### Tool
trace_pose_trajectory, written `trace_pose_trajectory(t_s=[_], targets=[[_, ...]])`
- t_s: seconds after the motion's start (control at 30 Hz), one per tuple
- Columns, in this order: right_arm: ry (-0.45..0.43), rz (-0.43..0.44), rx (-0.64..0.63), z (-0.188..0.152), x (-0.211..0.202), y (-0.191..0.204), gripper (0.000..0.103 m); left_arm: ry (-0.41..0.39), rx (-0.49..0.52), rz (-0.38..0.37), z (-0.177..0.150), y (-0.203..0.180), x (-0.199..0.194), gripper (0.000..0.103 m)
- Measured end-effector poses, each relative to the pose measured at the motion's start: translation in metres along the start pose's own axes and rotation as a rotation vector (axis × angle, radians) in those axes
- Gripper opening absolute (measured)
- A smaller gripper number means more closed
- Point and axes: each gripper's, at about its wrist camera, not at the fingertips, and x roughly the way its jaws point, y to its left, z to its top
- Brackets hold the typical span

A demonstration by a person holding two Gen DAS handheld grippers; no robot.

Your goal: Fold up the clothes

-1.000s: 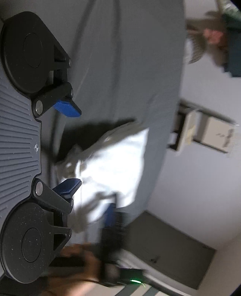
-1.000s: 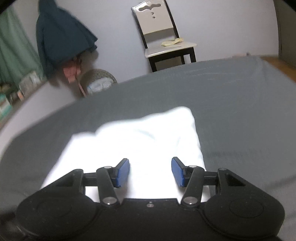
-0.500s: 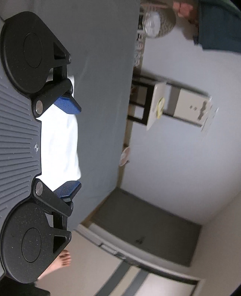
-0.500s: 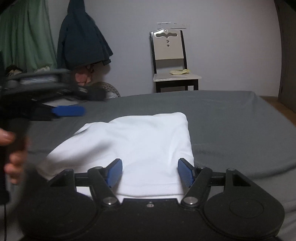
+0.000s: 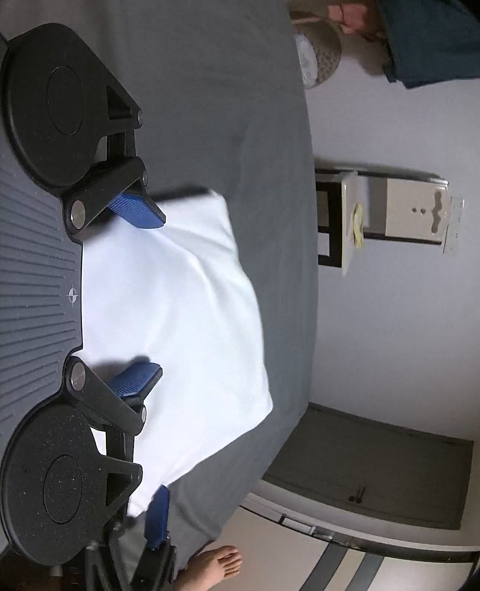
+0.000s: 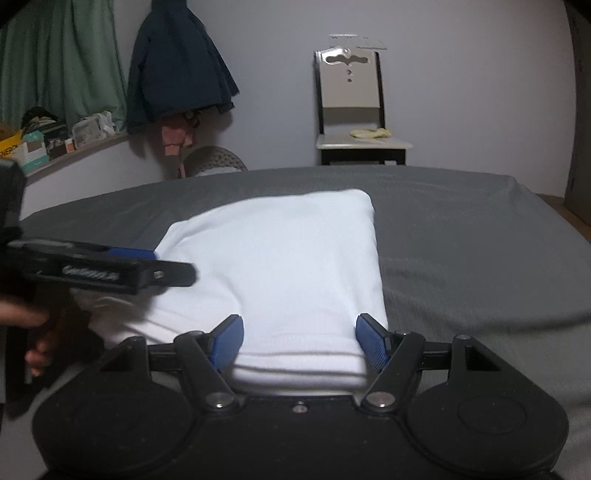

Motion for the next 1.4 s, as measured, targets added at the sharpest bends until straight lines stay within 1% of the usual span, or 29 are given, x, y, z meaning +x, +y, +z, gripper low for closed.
trace_pose_trajectory(t_s=[0.03,0.1,0.17,0.23,0.27,0.3,0.33,0.4,0.47,0.53,0.6,0.7,0.73,0.8,0.87,0.93,0.97,1.0,1.1,1.2,1.27,1.33,1.37,1.4], targets=[[0.011,-0.013,-0.004,-0.001,-0.003,0.002,0.067,0.017,-0.002,0.013,-0.002,-0.001,-0.006,0.087],[0.037,-0.045,-0.023,-0.002,-0.010,0.006,0.069,0.052,-0.050,0.021,-0.003,0.002,-0.015,0.087],[0.049,-0.066,-0.023,-0.007,-0.025,0.011,0.069,0.036,-0.054,0.036,-0.006,0.002,-0.038,0.087],[0.001,-0.065,-0.007,-0.012,-0.049,0.016,0.074,0.000,-0.038,0.045,-0.007,0.001,-0.063,0.087],[-0.025,-0.066,0.000,-0.015,-0.062,0.019,0.082,-0.022,-0.033,0.044,-0.008,0.001,-0.074,0.087],[-0.047,-0.066,0.008,-0.017,-0.074,0.023,0.087,-0.053,-0.039,0.033,-0.009,0.002,-0.092,0.088],[-0.061,-0.064,0.017,-0.017,-0.085,0.027,0.089,-0.076,-0.054,0.023,-0.012,0.004,-0.108,0.091],[-0.089,-0.068,0.037,-0.016,-0.104,0.036,0.095,-0.118,-0.085,0.000,-0.020,0.009,-0.141,0.091],[-0.116,-0.078,0.058,-0.014,-0.121,0.044,0.103,-0.122,-0.094,-0.003,-0.025,0.011,-0.160,0.092],[-0.135,-0.094,0.086,-0.016,-0.131,0.051,0.103,-0.124,-0.101,-0.005,-0.029,0.013,-0.178,0.093],[-0.123,-0.098,0.104,-0.017,-0.135,0.058,0.103,-0.103,-0.122,0.018,-0.038,0.016,-0.190,0.094],[-0.048,-0.128,0.104,-0.022,-0.130,0.069,0.103,-0.080,-0.126,0.059,-0.042,0.016,-0.196,0.094],[-0.039,-0.141,0.114,-0.023,-0.129,0.071,0.103,-0.078,-0.113,0.075,-0.041,0.015,-0.198,0.094],[-0.064,-0.170,0.156,-0.023,-0.132,0.075,0.103,-0.074,-0.083,0.105,-0.040,0.013,-0.204,0.094],[-0.122,-0.193,0.191,-0.022,-0.140,0.079,0.103,-0.071,-0.053,0.136,-0.038,0.011,-0.210,0.094],[-0.160,-0.218,0.161,-0.019,-0.148,0.089,0.103,-0.067,-0.023,0.166,-0.036,0.009,-0.215,0.094],[-0.159,-0.230,0.135,-0.018,-0.151,0.094,0.103,-0.062,-0.026,0.170,-0.034,0.010,-0.218,0.094],[-0.151,-0.238,0.112,-0.017,-0.153,0.099,0.103,-0.057,-0.033,0.173,-0.032,0.011,-0.220,0.094],[-0.074,-0.234,0.068,-0.010,-0.154,0.110,0.103,-0.028,-0.033,0.208,-0.025,0.012,-0.221,0.094],[-0.016,-0.205,0.108,0.000,-0.156,0.111,0.103,0.017,0.029,0.251,-0.021,0.008,-0.222,0.094],[0.000,-0.222,0.131,0.004,-0.157,0.111,0.103,0.017,0.058,0.254,-0.022,0.005,-0.226,0.094],[-0.018,-0.297,0.173,0.001,-0.157,0.111,0.103,0.032,0.064,0.215,-0.024,0.003,-0.228,0.094],[-0.008,-0.345,0.178,0.000,-0.154,0.111,0.103,0.043,0.059,0.197,-0.024,0.002,-0.228,0.094],[0.006,-0.372,0.170,-0.001,-0.150,0.112,0.103,0.054,0.053,0.180,-0.025,0.001,-0.227,0.094]])
